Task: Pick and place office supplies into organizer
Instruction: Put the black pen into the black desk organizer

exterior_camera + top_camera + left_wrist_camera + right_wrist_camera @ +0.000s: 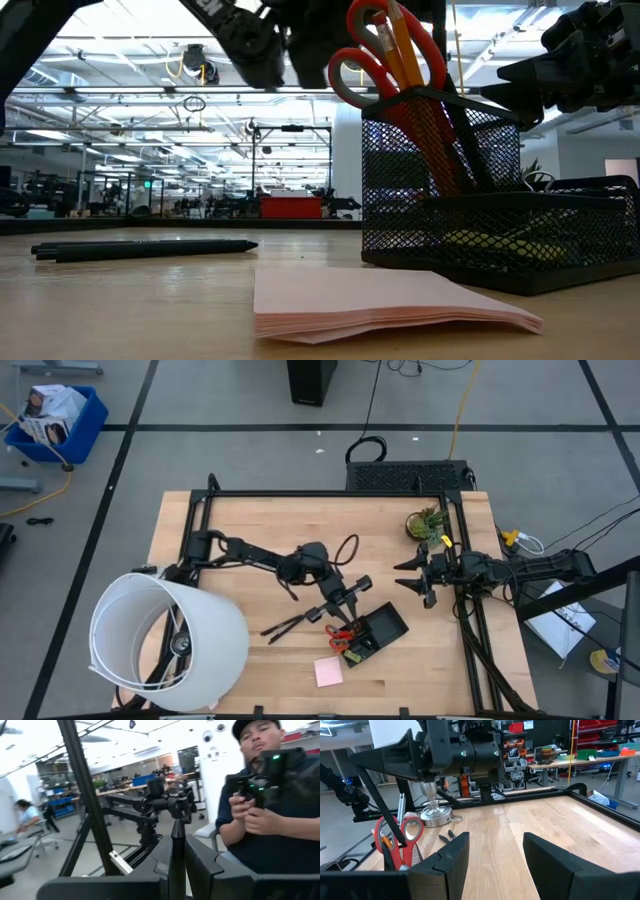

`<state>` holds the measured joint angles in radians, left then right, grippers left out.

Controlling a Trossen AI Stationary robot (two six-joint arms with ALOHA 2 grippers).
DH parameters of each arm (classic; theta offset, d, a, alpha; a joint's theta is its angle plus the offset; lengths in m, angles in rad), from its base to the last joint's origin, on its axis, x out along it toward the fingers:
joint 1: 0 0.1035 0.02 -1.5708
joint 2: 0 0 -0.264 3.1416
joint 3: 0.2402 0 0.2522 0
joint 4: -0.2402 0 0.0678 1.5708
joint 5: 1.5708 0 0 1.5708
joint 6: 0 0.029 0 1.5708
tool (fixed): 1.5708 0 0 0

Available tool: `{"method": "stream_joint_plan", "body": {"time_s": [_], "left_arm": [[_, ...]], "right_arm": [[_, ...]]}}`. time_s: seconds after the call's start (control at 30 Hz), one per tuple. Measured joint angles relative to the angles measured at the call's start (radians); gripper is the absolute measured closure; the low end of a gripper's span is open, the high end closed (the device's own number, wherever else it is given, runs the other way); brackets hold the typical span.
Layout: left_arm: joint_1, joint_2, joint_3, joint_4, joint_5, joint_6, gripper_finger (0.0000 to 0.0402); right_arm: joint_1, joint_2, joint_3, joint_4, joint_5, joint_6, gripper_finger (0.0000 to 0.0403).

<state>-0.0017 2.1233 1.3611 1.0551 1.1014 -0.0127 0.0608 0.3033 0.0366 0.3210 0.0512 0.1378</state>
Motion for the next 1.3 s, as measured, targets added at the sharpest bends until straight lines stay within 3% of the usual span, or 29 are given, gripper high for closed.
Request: {"method": "stream_joint_plan", "body": {"time_s": [0.37, 0.73, 0.97, 1.13, 1.3], "left_arm": [[-0.007, 0.096, 0.103, -0.004, 0.030, -0.043, 0.0360], [-0.007, 0.096, 0.103, -0.003, 0.026, -0.049, 0.0288], [-0.007, 0.096, 0.103, -0.006, 0.020, -0.100, 0.0275], [0.010, 0.096, 0.103, -0.013, -0.039, -0.211, 0.0275], [0.063, 0.088, 0.103, -0.186, -0.211, -0.369, 0.0275]], "right_arm": [[0.000, 0.000, 0.000, 0.003, 0.000, 0.000, 0.0220], [0.000, 0.000, 0.000, 0.002, 0.000, 0.000, 0.0220], [0.000, 0.000, 0.000, 0.002, 0.000, 0.000, 0.0220], [0.000, 0.000, 0.000, 0.002, 0.000, 0.000, 0.0220], [0.000, 0.000, 0.000, 0.002, 0.000, 0.000, 0.0220]]}}
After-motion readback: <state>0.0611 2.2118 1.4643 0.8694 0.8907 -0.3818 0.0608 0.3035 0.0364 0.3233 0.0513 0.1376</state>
